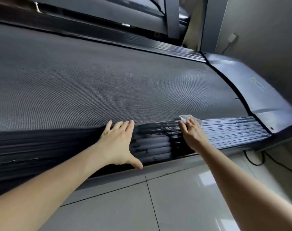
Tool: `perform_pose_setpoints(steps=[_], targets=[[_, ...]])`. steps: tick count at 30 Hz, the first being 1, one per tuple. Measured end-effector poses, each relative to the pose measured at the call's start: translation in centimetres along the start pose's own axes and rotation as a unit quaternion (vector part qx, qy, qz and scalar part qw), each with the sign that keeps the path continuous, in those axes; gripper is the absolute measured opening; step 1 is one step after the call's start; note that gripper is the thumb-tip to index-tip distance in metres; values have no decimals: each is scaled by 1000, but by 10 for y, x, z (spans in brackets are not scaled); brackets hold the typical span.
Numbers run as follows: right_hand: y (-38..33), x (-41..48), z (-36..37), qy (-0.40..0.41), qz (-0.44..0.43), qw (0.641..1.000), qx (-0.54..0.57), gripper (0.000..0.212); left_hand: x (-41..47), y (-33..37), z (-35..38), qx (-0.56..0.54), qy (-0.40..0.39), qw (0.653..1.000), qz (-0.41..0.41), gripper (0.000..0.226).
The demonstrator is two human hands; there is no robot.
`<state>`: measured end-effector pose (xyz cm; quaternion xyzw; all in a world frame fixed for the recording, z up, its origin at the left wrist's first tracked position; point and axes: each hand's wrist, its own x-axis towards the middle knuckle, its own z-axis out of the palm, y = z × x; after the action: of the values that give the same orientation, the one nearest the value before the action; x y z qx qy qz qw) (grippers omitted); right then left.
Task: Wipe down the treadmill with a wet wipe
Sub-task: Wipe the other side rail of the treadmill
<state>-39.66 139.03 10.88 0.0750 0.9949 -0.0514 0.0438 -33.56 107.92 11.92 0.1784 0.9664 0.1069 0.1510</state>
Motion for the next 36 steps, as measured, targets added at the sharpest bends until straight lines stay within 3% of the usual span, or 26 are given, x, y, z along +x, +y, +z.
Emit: perform_pose_setpoints(steps=[2,4,6,10,12,15,19,22,24,28,31,33,36], targets=[[-17,-4,8,12,17,1000,-10,105,-7,-4,4,-27,5,1000,-10,158],[-61,-36,13,36,-2,999,11,84,-17,-8,8,-12,20,1000,-10,154],[-109,-81,19,49,-90,994,48,63,-27,-16,7,23,13,1000,1,150],[-161,-154,39,12,-264,963,51,60,-22,-30,-7,63,-24,998,4,131],[-143,-158,36,14,-297,954,26,62,-18,-23,-13,74,-24,997,12,138],[-87,-137,31,46,-244,969,-11,70,-24,-24,-14,59,-41,997,3,162],[1,-100,26,72,-91,993,-23,90,-32,-29,-7,39,-21,999,1,162],[13,-89,18,85,1,996,11,109,-34,-25,-4,30,-24,999,-7,163],[-24,-97,25,90,-22,995,34,104,-33,-23,-6,27,-33,999,-22,162],[-115,-153,52,102,-247,960,81,68,-28,-12,-15,48,-47,997,-44,161],[-111,-171,56,83,-343,933,71,64,-25,-10,-15,40,-53,996,-60,161],[-72,-162,52,90,-347,933,39,62,-28,-13,-13,15,-59,996,-69,166],[-3,-137,45,125,-237,963,25,61,-29,-11,-16,13,-74,995,-72,168]])
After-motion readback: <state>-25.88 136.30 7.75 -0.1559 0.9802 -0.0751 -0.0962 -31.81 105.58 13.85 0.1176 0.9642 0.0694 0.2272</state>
